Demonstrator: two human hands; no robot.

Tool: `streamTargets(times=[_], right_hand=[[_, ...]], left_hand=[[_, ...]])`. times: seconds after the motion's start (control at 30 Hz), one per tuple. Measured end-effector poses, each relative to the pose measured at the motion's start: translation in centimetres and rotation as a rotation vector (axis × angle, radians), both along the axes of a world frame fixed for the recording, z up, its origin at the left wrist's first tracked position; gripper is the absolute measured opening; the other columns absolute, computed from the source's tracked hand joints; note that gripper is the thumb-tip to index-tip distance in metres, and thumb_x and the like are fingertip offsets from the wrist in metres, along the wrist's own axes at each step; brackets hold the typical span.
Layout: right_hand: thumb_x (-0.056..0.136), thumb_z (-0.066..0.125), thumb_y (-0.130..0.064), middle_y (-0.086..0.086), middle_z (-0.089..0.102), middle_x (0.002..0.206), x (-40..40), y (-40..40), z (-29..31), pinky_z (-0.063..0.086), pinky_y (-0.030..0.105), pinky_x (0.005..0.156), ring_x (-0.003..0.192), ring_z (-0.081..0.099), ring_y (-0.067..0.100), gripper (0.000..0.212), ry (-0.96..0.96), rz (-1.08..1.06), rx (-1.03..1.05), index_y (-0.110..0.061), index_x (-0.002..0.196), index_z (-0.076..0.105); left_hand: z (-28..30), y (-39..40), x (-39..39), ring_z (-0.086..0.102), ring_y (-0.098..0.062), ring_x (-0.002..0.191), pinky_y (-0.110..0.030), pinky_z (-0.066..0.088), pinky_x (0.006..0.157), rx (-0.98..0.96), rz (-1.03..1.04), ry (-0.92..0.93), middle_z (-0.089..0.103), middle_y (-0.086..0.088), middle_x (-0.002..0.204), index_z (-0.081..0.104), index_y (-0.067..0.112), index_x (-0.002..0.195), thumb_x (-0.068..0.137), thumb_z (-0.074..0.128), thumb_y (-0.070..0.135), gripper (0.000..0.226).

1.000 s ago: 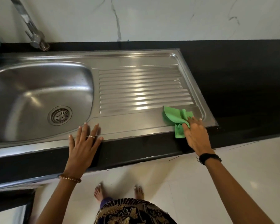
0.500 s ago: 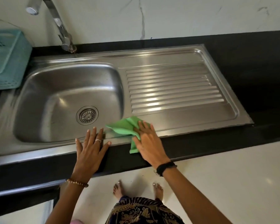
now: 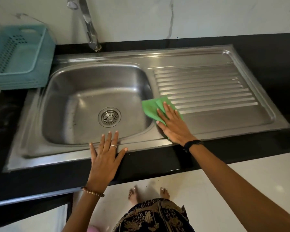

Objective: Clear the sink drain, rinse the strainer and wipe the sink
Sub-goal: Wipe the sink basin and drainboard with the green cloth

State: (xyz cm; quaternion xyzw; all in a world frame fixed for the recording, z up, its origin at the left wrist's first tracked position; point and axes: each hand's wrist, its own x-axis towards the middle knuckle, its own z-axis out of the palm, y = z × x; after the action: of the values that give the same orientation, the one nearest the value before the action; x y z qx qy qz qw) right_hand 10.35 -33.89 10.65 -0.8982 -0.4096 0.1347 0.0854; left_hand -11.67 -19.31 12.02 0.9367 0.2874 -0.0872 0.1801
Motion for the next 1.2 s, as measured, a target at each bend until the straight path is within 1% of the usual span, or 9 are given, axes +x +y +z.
streamTargets(times=[0.07, 0.17, 0.23, 0.43, 0.63, 0.8, 0.97, 1.1, 1.2], right_hand=[[0.100, 0.028, -0.036, 0.001, -0.007, 0.159, -1.2, -0.4, 0.1, -0.008, 0.030, 0.117, 0.146, -0.006, 0.016, 0.052, 0.024, 0.115, 0.013, -0.023, 0.148, 0.012], [0.100, 0.027, -0.036, -0.005, -0.010, 0.157, -2.1, -1.2, 0.6, -0.009, 0.028, 0.117, 0.145, -0.008, 0.011, 0.051, 0.037, 0.245, -0.009, -0.025, 0.147, 0.011], [0.100, 0.026, -0.038, -0.008, -0.017, 0.153, -2.5, -1.3, 1.0, -0.010, 0.028, 0.116, 0.143, -0.012, 0.009, 0.052, 0.020, 0.320, -0.050, -0.026, 0.147, 0.007], [0.098, 0.019, -0.047, -0.011, -0.019, 0.149, -4.9, 1.9, 1.0, -0.013, 0.029, 0.115, 0.143, -0.013, 0.010, 0.056, 0.006, 0.497, -0.114, -0.025, 0.147, 0.003], [0.099, 0.023, -0.044, -0.007, 0.003, 0.158, -7.1, 5.9, 0.6, -0.002, 0.032, 0.119, 0.146, 0.001, 0.013, 0.053, 0.089, 0.621, -0.058, -0.029, 0.147, 0.008], [0.099, 0.031, -0.037, -0.018, 0.002, 0.156, -3.9, 2.3, 1.7, -0.005, 0.025, 0.118, 0.144, 0.001, 0.000, 0.046, 0.258, 0.663, 0.006, -0.039, 0.143, 0.018], [0.096, 0.027, -0.039, -0.017, 0.008, 0.155, -0.2, -2.0, 2.8, -0.008, 0.020, 0.118, 0.143, 0.000, -0.005, 0.042, 0.321, 0.618, -0.054, -0.038, 0.138, 0.031], [0.094, 0.027, -0.039, -0.016, 0.014, 0.155, -0.9, 0.1, 2.9, -0.005, 0.031, 0.120, 0.143, 0.004, -0.004, 0.039, 0.381, 0.569, -0.052, -0.040, 0.132, 0.037], [0.095, 0.030, -0.039, -0.016, 0.011, 0.155, -3.2, 3.2, 2.6, -0.003, 0.028, 0.120, 0.144, 0.007, 0.001, 0.042, 0.368, 0.628, -0.053, -0.037, 0.136, 0.035]], left_hand=[[0.0, 0.8, -0.6, -0.009, -0.017, 0.145, -0.049, -0.011, 0.114, 0.010, 0.003, 0.011, -0.006, 0.000, 0.158, -0.021, 0.032, 0.137, 0.055, -0.034, 0.076, 0.095], [-0.3, 1.1, -0.8, -0.003, -0.014, 0.145, -0.050, -0.010, 0.116, -0.023, 0.039, -0.032, 0.005, 0.003, 0.158, -0.009, 0.031, 0.142, 0.088, 0.008, 0.060, 0.064], [-0.4, 1.0, -0.7, 0.000, -0.013, 0.145, -0.048, -0.011, 0.115, -0.022, 0.060, -0.086, 0.010, 0.004, 0.157, 0.000, 0.031, 0.145, 0.095, 0.023, 0.046, 0.057], [-0.1, 1.9, -1.1, 0.008, -0.014, 0.145, -0.040, -0.003, 0.118, -0.075, 0.145, -0.276, 0.021, -0.002, 0.155, 0.007, 0.029, 0.144, 0.099, 0.027, 0.024, 0.049], [0.9, 4.7, -2.2, 0.014, -0.021, 0.144, -0.042, 0.002, 0.118, -0.092, 0.264, -0.307, 0.029, -0.009, 0.152, 0.024, 0.022, 0.144, 0.096, 0.032, 0.009, 0.050], [0.5, 6.7, -2.6, 0.013, -0.023, 0.145, -0.052, -0.001, 0.117, -0.011, 0.167, -0.103, 0.026, -0.005, 0.153, 0.029, 0.012, 0.143, 0.097, 0.033, 0.012, 0.045], [0.9, 6.7, -3.1, 0.018, -0.022, 0.144, -0.048, 0.004, 0.118, -0.066, 0.280, -0.193, 0.037, -0.009, 0.148, 0.031, 0.016, 0.142, 0.098, 0.035, 0.017, 0.044], [1.1, 7.5, -5.3, 0.015, -0.022, 0.144, -0.047, 0.006, 0.117, -0.078, 0.348, -0.261, 0.035, -0.009, 0.149, 0.037, 0.016, 0.140, 0.097, 0.038, 0.018, 0.043], [1.2, 8.9, -6.9, 0.013, -0.021, 0.144, -0.044, 0.006, 0.117, -0.099, 0.372, -0.260, 0.032, -0.008, 0.151, 0.036, 0.016, 0.140, 0.097, 0.041, 0.022, 0.044]])
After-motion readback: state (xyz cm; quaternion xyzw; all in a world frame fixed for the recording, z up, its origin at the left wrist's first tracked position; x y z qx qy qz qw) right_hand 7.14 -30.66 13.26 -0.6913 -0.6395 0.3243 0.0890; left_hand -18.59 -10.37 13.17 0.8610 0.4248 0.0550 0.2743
